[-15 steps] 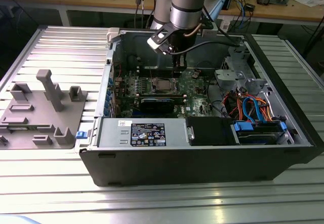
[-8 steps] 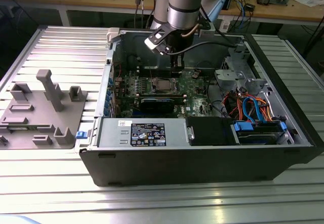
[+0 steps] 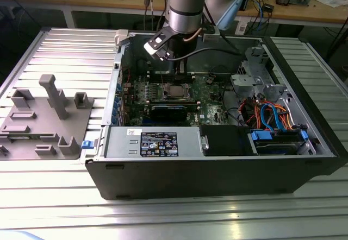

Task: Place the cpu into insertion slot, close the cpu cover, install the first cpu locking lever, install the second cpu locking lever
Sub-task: 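Close the cpu cover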

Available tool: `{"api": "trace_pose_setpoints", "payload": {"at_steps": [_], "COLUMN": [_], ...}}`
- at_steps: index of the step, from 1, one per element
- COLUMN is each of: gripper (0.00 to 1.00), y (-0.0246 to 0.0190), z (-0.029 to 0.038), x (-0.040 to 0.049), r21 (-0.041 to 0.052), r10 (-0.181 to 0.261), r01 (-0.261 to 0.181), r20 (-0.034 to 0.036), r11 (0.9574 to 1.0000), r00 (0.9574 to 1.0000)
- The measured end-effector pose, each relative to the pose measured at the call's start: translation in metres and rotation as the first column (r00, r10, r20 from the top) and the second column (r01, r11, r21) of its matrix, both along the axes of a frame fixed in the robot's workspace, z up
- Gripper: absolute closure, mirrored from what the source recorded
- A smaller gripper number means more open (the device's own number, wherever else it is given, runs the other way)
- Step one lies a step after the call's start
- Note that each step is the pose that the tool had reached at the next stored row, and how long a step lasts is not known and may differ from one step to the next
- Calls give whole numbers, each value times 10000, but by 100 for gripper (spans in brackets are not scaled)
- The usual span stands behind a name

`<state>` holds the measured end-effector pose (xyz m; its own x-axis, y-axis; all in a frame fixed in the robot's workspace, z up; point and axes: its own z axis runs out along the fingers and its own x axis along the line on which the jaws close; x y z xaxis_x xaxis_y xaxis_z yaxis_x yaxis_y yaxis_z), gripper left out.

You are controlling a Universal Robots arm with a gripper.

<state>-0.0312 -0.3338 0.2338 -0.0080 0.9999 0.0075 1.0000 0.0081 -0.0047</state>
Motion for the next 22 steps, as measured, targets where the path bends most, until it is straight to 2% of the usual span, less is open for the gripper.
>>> {"api": "trace_pose_setpoints", "payload": {"at_steps": [2, 5, 8, 22], "gripper": [89, 89, 89, 89], "y": [0, 0, -1, -1], "z": [-52, -88, -149, -164], "x": [-39, -90, -114, -114], "r21": [0, 0, -4, -3], "r10": [0, 3, 355, 357], "r01": [0, -3, -355, -357], "r20": [-9, -11, -12, -11], "r11": [10000, 10000, 9994, 9994], "r00": [10000, 10000, 9994, 9994]}}
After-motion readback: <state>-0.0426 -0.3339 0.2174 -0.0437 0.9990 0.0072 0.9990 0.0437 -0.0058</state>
